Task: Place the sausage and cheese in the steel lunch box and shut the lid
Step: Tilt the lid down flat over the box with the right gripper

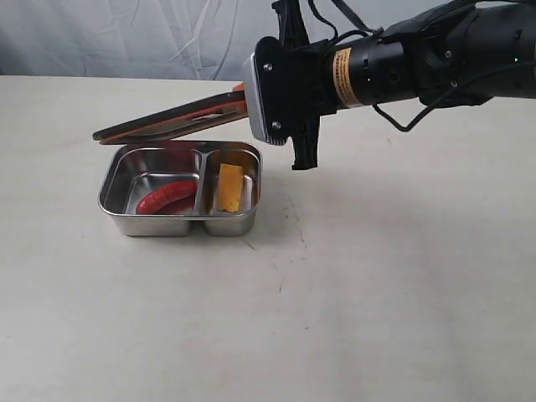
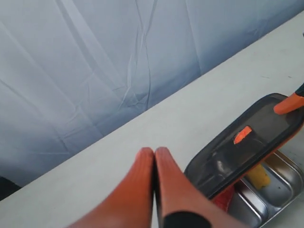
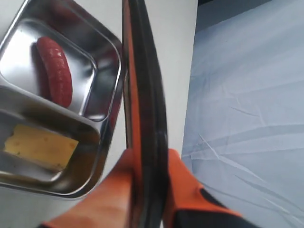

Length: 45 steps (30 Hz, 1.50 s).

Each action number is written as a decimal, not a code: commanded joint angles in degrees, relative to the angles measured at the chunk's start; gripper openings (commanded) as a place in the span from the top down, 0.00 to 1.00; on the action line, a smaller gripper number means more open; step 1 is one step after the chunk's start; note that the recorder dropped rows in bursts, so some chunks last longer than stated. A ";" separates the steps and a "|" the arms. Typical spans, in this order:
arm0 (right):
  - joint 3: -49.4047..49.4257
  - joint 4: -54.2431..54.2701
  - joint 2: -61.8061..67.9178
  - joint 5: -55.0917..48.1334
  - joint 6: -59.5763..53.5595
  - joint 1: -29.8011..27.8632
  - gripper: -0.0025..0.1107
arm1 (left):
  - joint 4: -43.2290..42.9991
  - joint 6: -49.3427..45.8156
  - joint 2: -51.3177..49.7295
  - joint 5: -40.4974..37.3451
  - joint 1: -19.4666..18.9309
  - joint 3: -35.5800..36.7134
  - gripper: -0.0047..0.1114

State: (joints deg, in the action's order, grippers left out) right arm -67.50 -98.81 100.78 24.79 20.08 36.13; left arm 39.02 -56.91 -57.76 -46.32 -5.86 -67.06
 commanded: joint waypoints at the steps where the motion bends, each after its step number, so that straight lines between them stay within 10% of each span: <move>1: -0.23 3.74 0.98 -1.27 -8.17 -0.02 0.99 | -1.19 4.27 2.79 2.28 0.13 0.21 0.96; 15: -0.23 21.82 5.80 -1.92 -37.00 2.93 0.99 | -7.05 9.94 8.34 2.16 0.13 0.21 0.96; 45: 9.01 19.24 7.65 -2.66 -38.71 2.93 0.99 | -8.77 11.70 8.83 2.27 0.13 0.21 0.96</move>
State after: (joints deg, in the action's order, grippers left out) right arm -60.01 -77.53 108.37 23.36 -18.03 39.09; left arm 29.89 -45.67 -49.22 -44.40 -5.86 -66.84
